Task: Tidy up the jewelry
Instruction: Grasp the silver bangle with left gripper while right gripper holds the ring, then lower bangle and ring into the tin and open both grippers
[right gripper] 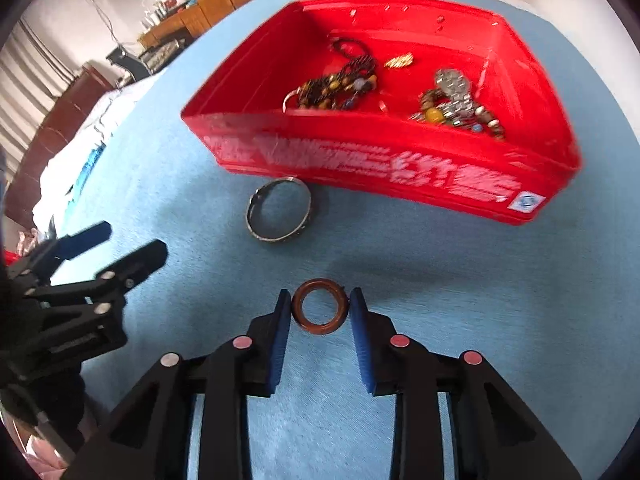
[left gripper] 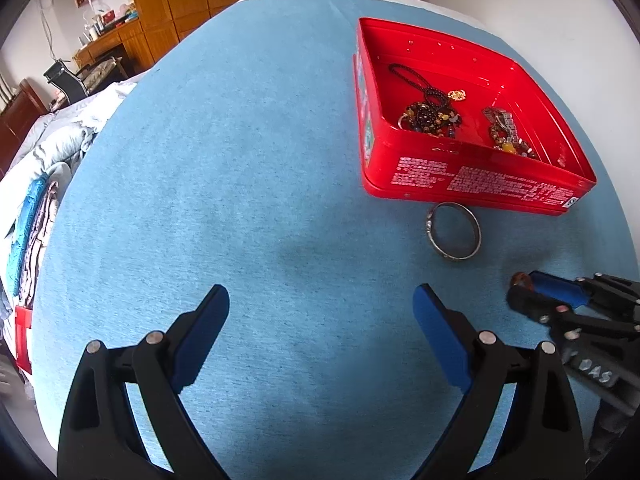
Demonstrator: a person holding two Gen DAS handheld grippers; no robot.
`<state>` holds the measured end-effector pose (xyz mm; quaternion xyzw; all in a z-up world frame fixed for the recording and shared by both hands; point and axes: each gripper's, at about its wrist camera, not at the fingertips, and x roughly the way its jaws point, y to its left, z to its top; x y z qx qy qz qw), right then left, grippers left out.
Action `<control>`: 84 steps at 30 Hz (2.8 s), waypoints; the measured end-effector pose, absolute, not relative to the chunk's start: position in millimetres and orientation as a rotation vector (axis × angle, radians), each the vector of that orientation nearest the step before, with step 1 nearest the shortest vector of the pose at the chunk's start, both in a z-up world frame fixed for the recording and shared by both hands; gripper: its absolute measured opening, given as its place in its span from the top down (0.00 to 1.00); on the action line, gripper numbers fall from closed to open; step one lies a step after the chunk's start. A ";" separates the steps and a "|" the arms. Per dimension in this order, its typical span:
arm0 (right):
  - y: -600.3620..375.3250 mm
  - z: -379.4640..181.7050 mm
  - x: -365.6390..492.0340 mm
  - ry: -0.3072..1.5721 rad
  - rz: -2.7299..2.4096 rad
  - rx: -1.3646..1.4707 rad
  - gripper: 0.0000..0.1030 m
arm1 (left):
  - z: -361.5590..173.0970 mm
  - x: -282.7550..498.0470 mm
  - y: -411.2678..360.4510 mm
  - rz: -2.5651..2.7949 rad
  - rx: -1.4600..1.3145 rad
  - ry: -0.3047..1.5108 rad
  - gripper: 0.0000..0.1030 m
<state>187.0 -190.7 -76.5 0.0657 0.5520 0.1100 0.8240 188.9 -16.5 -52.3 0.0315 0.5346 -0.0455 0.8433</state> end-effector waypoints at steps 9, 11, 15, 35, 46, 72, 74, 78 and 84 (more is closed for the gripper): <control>-235.8 -54.4 173.3 1.120 0.197 0.183 0.71 | -51.1 200.6 -64.3 -0.163 0.079 1.160 0.11; -242.2 -54.9 171.7 1.115 0.199 0.190 0.71 | -52.3 204.9 -79.6 -0.171 0.108 1.160 0.12; -253.9 -54.4 169.4 1.107 0.211 0.206 0.71 | -58.8 213.8 -103.6 -0.206 0.118 1.192 0.25; -271.5 -67.1 174.4 1.107 0.258 0.261 0.71 | -83.1 232.0 -126.7 -0.203 0.106 1.249 0.54; -264.7 -73.9 178.7 1.123 0.249 0.257 0.71 | -71.3 209.8 -106.5 -0.218 0.081 1.231 0.54; -210.9 -17.8 148.9 1.018 0.294 0.172 0.71 | -13.5 177.3 -49.8 -0.209 0.022 1.085 0.54; -211.3 -8.9 149.6 0.998 0.286 0.169 0.71 | -4.5 179.1 -52.2 -0.214 0.025 1.060 0.54; -220.2 9.8 158.3 0.960 0.254 0.179 0.71 | 13.1 193.3 -65.2 -0.232 0.026 1.019 0.54; -244.5 29.6 192.4 0.927 0.189 0.215 0.71 | 27.3 234.3 -90.4 -0.256 0.009 0.996 0.54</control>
